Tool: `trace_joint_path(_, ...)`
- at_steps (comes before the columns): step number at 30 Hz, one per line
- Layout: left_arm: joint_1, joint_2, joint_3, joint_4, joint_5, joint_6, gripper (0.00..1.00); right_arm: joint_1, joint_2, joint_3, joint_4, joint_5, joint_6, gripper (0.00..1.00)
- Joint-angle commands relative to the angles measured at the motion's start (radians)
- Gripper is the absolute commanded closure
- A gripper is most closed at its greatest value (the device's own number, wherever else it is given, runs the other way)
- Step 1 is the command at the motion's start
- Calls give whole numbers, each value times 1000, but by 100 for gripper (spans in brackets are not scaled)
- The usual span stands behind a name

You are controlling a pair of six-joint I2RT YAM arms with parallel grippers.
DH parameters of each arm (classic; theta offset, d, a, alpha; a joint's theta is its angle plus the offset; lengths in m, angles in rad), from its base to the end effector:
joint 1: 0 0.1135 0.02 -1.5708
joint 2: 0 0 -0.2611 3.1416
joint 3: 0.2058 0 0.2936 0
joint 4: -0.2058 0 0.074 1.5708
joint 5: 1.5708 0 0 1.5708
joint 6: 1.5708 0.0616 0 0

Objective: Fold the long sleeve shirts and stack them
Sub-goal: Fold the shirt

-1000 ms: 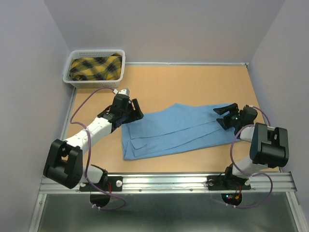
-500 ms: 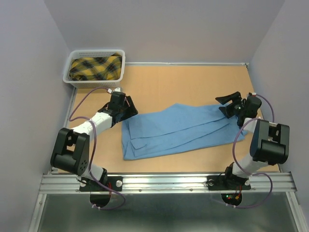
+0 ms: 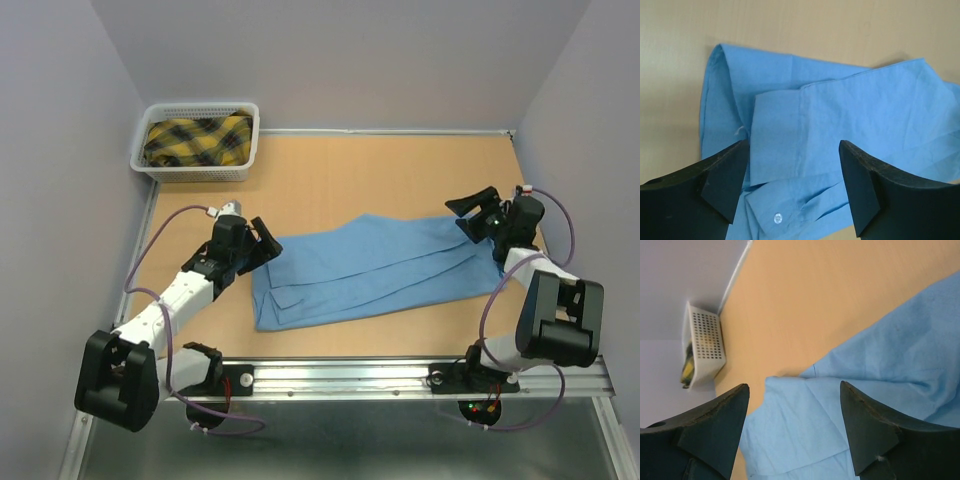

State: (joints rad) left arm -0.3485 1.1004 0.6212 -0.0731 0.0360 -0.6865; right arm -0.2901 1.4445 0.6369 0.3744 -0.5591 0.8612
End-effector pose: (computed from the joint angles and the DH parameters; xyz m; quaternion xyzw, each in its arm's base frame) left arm 0.2810 -0.1045 0.1958 -0.1382 0.8620 -0.2548 0.4158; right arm 0.3387 -0.0670 0.1533 0.3162 0.7602 0.3689 0.4313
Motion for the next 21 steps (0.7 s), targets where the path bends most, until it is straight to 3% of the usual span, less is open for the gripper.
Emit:
trace_joint_path(1,-18,15,-52,-24,-12,-33,21,66,-84,10,-184,83,-131,22)
trace_joint_path(5,-24,44,-66,7,-8,-33,27,162,-183,-22,-293,191,-134,25)
trace_joint_path(11,-32,125,-54,41,-1,-22,32,233,-294,-126,-296,277,-27,26)
trace_joint_path(21,-63,205,-46,67,21,-22,46,250,-303,-203,-258,220,18,27)
